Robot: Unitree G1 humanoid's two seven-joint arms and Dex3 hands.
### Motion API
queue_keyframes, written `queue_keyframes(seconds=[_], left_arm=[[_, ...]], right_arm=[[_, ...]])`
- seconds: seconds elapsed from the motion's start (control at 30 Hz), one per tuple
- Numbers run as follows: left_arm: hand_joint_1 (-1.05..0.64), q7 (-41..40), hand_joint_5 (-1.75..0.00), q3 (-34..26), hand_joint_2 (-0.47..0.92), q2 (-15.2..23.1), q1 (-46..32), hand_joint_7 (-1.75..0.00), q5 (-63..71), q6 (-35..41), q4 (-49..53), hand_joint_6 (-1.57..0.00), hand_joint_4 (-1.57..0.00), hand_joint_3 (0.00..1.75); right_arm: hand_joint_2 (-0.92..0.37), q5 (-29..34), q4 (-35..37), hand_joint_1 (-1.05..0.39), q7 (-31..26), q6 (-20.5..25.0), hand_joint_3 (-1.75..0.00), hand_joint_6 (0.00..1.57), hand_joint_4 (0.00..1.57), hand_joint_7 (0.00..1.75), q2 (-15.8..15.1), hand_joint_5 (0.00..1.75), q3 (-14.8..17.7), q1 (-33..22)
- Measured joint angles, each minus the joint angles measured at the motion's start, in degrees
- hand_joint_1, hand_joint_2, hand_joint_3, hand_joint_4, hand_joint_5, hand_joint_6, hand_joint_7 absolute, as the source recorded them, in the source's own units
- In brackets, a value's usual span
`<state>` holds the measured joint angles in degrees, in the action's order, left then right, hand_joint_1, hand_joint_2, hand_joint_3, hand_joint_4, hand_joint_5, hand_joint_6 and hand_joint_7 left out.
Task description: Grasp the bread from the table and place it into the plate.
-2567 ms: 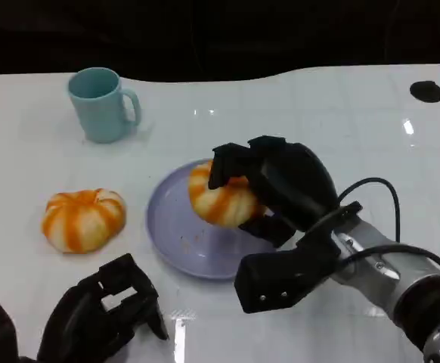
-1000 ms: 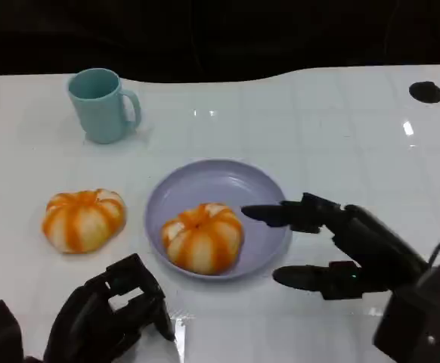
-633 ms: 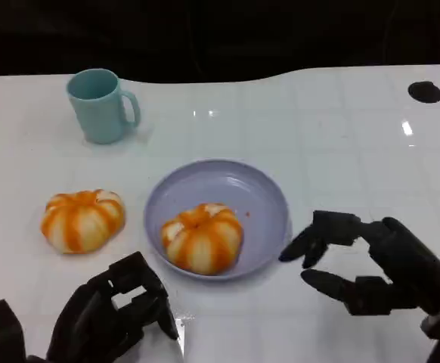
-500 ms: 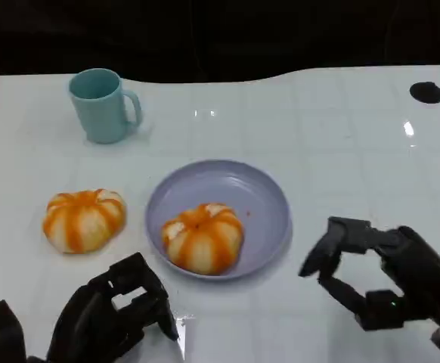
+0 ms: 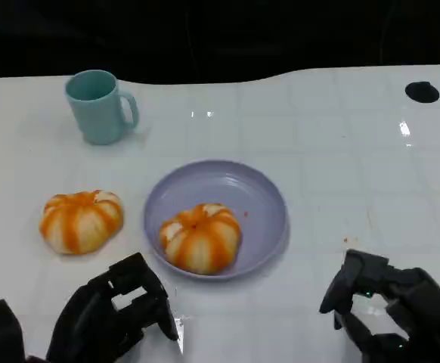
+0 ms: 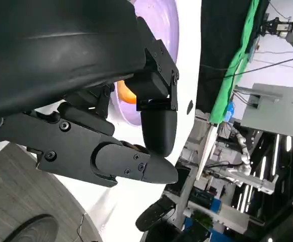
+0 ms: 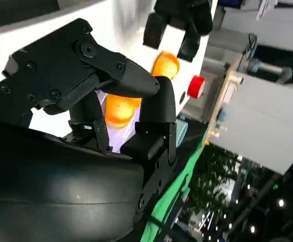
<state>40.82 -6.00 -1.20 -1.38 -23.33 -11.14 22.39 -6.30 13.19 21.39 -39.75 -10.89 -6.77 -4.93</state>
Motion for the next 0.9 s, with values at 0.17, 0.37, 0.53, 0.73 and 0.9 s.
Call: queue_keyframes(seconds=[0.17, 0.37, 0.53, 0.73, 0.9], left_arm=[[-0.61, 0.54, -1.75, -0.02, 0.92, 0.03, -0.01, -1.41, -0.05, 0.00, 0.00, -0.65, -0.68, 0.10], [-0.61, 0.64, -1.75, -0.28, 0.92, 0.53, -0.22, -1.42, -0.08, 0.37, -0.19, -0.66, -0.69, 0.07], [-0.60, 0.64, -1.75, -0.56, 0.92, 0.57, -0.37, -1.41, -0.54, 0.86, -0.24, -0.67, -0.70, 0.06], [-0.60, 0.63, -1.75, -0.68, 0.92, 0.75, -0.35, -1.40, -0.71, 0.65, -0.11, -0.67, -0.69, 0.09], [-0.60, 0.63, -1.75, -0.87, 0.92, 0.81, -0.25, -1.40, -0.71, 0.31, 0.75, -0.67, -0.69, 0.08]], right_arm=[[-0.61, -0.20, 2.41, -0.41, -0.05, -1.33, -1.16, 0.54, 0.66, 1.61, 1.47, 1.75, 0.27, 0.18], [-0.62, -0.20, 5.42, -0.42, -0.28, -2.92, -1.15, 0.56, 0.71, 1.64, 3.34, 1.75, 1.15, 0.69], [-0.61, -0.15, 6.78, -0.41, -0.39, -3.63, -1.17, 0.57, 0.77, 1.65, 4.35, 1.75, 1.59, 0.90], [-0.59, 0.86, 7.90, -0.42, -0.82, -3.93, -1.17, 0.60, 0.80, 1.65, 4.92, 1.75, 1.87, 1.15], [-0.57, 0.59, 8.08, -0.41, -0.36, -3.93, -1.16, 0.62, 0.82, 1.62, 5.04, 1.75, 1.87, 1.24]])
